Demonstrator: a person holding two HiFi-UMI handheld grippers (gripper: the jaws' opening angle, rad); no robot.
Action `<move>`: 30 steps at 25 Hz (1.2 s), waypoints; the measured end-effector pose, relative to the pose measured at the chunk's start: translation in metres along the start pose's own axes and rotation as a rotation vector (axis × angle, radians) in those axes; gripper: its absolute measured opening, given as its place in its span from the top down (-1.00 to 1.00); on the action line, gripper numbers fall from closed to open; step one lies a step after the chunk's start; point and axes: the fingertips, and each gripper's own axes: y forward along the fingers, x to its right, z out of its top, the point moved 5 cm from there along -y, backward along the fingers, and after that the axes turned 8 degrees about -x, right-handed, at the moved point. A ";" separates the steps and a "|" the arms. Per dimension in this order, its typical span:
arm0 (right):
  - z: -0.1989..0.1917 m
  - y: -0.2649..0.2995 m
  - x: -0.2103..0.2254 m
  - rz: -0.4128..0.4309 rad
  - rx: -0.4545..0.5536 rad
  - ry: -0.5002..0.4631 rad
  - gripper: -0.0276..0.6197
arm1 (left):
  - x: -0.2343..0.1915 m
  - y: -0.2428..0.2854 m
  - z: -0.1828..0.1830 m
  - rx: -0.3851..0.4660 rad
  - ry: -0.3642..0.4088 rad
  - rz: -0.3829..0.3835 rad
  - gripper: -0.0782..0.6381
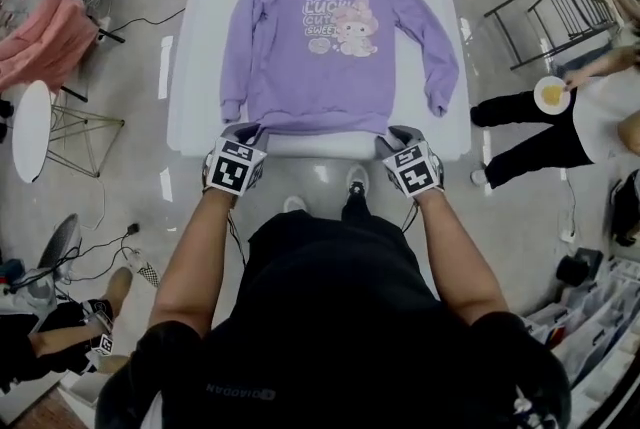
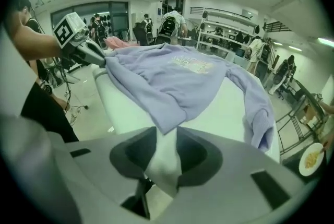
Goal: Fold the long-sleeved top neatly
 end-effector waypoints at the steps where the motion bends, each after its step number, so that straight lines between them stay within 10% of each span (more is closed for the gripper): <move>1: 0.001 -0.001 0.001 -0.003 0.014 0.024 0.61 | -0.001 -0.005 0.001 0.026 -0.050 -0.028 0.69; 11: 0.011 -0.019 0.009 -0.091 0.102 0.105 0.85 | -0.011 -0.027 -0.004 0.105 -0.142 0.009 0.70; 18: 0.003 -0.070 0.018 -0.270 -0.015 -0.090 0.86 | -0.006 -0.040 0.000 0.133 -0.119 -0.008 0.70; 30: -0.014 -0.024 0.006 -0.123 -0.143 -0.072 0.75 | -0.005 -0.007 -0.036 -0.068 -0.097 -0.019 0.68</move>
